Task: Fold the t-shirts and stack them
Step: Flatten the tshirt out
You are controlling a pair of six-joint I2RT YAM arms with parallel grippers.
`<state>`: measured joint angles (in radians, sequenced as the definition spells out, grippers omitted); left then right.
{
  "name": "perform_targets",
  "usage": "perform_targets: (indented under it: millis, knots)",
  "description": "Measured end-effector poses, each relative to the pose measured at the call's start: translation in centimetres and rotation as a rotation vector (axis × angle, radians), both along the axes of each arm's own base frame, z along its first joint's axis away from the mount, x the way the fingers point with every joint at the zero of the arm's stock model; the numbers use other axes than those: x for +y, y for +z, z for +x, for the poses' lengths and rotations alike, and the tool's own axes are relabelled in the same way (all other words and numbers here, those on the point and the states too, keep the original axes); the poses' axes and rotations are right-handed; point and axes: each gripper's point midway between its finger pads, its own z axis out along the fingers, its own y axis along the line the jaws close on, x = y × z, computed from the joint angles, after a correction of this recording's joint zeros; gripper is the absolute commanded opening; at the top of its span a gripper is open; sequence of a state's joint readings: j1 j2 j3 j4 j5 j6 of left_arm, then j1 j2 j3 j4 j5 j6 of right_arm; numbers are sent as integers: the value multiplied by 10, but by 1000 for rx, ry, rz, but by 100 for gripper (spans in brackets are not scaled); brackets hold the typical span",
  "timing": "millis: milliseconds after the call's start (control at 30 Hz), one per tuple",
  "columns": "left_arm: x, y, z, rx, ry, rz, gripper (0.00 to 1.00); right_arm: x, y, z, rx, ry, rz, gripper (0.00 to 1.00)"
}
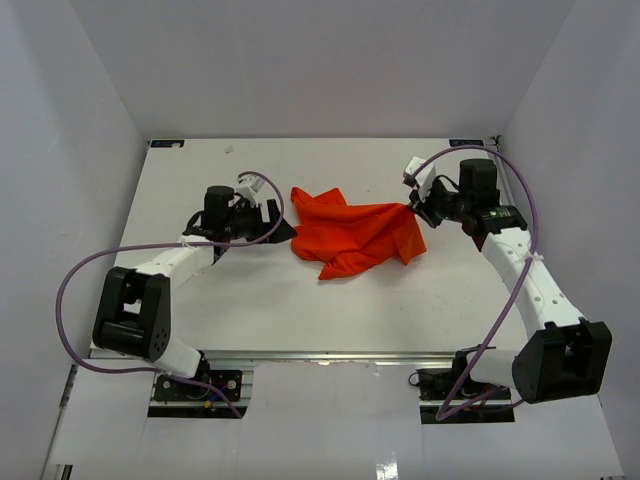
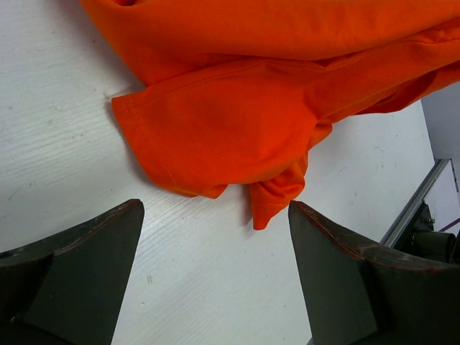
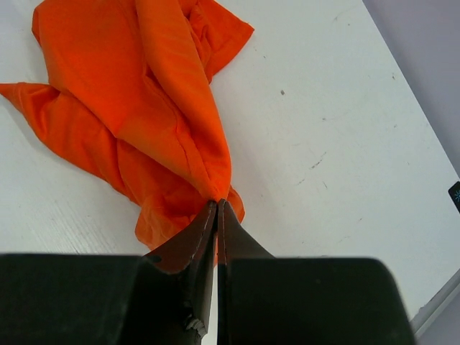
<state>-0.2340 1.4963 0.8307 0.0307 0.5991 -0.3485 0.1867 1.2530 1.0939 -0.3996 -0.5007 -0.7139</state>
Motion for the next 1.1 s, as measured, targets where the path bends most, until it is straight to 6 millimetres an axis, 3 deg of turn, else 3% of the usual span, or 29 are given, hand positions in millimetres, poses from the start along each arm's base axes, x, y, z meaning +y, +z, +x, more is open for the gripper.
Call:
perform_targets:
  millis: [1100]
  knots:
    - [-2, 5, 2, -7, -4, -6, 93, -2, 9, -7, -25, 3, 8, 6]
